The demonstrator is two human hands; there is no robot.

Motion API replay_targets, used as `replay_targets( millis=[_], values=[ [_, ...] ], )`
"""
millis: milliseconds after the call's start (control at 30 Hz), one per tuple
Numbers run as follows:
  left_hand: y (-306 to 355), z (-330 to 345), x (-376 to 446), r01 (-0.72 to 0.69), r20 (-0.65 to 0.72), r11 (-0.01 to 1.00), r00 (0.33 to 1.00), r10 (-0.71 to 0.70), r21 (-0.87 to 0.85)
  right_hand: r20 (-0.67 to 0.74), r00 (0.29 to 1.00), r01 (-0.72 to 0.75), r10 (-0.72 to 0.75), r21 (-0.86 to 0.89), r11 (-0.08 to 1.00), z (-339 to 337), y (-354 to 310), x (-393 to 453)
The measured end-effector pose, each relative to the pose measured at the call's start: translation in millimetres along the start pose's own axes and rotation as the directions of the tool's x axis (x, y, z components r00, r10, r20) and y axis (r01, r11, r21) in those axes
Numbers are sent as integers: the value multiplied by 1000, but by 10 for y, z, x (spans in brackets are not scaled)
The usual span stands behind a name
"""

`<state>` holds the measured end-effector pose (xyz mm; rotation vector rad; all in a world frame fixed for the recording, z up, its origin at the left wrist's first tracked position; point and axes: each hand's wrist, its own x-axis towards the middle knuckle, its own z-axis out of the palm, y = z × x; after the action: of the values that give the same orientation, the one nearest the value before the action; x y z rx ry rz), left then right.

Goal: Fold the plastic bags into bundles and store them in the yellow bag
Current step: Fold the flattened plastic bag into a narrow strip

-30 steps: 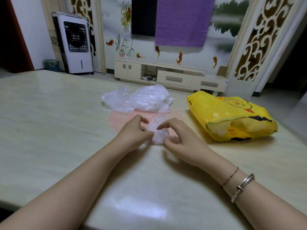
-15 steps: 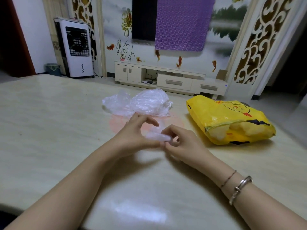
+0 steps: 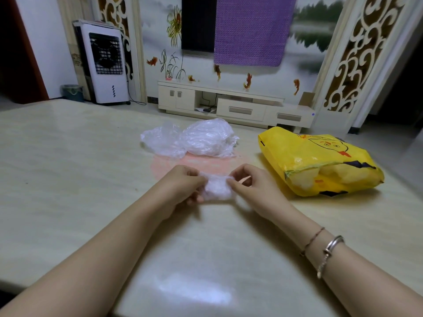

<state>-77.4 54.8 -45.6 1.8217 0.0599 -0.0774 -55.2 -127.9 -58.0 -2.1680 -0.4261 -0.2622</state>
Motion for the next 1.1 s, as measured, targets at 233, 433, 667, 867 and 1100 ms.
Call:
replay_targets(
  millis=[233,433,667,867,1100],
  values=[
    [-1,71,110,73,-75,988,995,-63,139,89,995,-24,33,-102,995,48,30,28],
    [66,91,-22,38,-89,998,995,-34,45,76,994,-88,79,122,989,-97,-54,1],
    [401,299,-106,14,-79,999,997,-11,44,287,929,-325,232,338,883,-971,-82,-177],
    [456,987,58,-88,40,980,996,82,180,299,858,-432,418,-23,902,-1547,336,-249],
    [500,1537,303,-224,-5,954,973,230,199,-60,950,-295,307,154,943,-1402,390,-169]
  ],
)
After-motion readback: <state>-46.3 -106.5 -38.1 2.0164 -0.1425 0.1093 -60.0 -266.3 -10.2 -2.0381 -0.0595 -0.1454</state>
